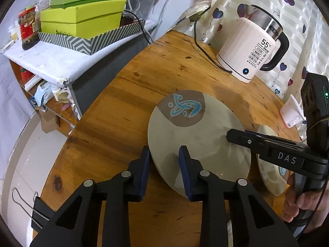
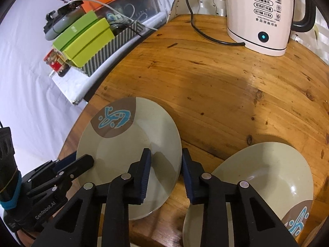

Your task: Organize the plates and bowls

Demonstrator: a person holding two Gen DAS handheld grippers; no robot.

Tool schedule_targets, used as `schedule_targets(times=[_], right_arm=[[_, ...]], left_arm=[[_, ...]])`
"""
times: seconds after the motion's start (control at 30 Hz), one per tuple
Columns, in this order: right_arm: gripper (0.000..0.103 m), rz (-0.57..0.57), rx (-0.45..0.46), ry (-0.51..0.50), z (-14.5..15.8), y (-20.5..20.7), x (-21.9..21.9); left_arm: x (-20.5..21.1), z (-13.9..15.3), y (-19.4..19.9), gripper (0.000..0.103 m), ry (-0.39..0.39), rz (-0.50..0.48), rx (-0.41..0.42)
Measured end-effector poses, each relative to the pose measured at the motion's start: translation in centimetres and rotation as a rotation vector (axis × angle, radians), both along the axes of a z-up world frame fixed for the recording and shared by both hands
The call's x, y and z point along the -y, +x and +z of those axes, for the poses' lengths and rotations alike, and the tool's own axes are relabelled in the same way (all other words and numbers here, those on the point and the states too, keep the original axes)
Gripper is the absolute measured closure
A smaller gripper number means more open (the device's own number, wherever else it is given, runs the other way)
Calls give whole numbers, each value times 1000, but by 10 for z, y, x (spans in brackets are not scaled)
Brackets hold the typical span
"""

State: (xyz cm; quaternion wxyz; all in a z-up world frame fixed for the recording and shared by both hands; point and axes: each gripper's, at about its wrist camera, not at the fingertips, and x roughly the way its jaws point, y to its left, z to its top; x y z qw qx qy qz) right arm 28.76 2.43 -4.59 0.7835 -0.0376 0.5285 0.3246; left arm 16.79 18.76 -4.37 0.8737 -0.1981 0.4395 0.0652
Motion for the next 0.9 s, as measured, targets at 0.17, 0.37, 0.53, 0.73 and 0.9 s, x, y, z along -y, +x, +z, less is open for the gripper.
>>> schedule_targets(times=[0.17,0.37,0.53,0.73,0.9], right_arm=[[75,-6,-2,3,0,0,0],[75,-7,-4,13,5,-2,1],[75,-6,4,16,12,-6,2],[75,-8,-2,20,20,-15,7],[75,-16,-2,20,26,-25,13]], left_arm=[[2,1,0,74,12,3,-4],[4,9,-3,74,29,5,4],[6,17,-8,74,39,5,10],[12,25,-17,74,46,4,13],[19,32,-28,74,52,-3,16]])
